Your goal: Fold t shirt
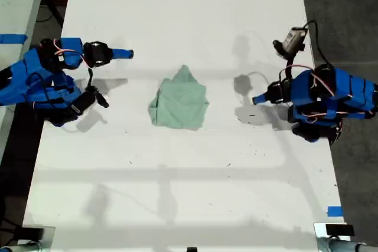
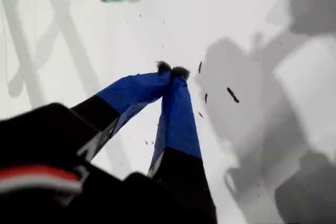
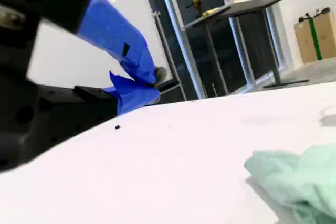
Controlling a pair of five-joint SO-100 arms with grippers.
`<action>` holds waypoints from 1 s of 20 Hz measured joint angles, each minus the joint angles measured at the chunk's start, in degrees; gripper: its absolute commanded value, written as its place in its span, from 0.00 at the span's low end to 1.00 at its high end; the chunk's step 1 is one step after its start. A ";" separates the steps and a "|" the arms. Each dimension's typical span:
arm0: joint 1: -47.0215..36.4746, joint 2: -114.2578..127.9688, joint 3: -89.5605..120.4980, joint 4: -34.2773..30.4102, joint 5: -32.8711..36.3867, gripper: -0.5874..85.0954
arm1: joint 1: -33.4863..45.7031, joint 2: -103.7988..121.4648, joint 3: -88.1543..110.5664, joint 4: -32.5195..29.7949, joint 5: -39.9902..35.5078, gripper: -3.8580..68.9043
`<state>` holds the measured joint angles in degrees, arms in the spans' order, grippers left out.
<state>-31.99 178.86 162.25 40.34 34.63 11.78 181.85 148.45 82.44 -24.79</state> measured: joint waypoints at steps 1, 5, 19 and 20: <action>-0.97 3.25 7.91 -1.93 2.11 0.00 | 0.70 7.21 7.65 -0.44 -0.97 0.04; -6.42 24.87 23.47 -0.26 7.56 0.00 | 5.36 17.49 25.40 -5.27 -13.01 0.05; -12.92 26.81 24.08 5.01 0.35 0.19 | 6.24 18.46 26.02 -5.10 -7.47 0.23; -12.92 26.81 24.08 5.01 0.35 0.19 | 6.24 18.46 26.02 -5.10 -7.12 0.24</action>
<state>-44.91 205.66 186.33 45.35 34.98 18.02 200.30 174.46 77.34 -31.90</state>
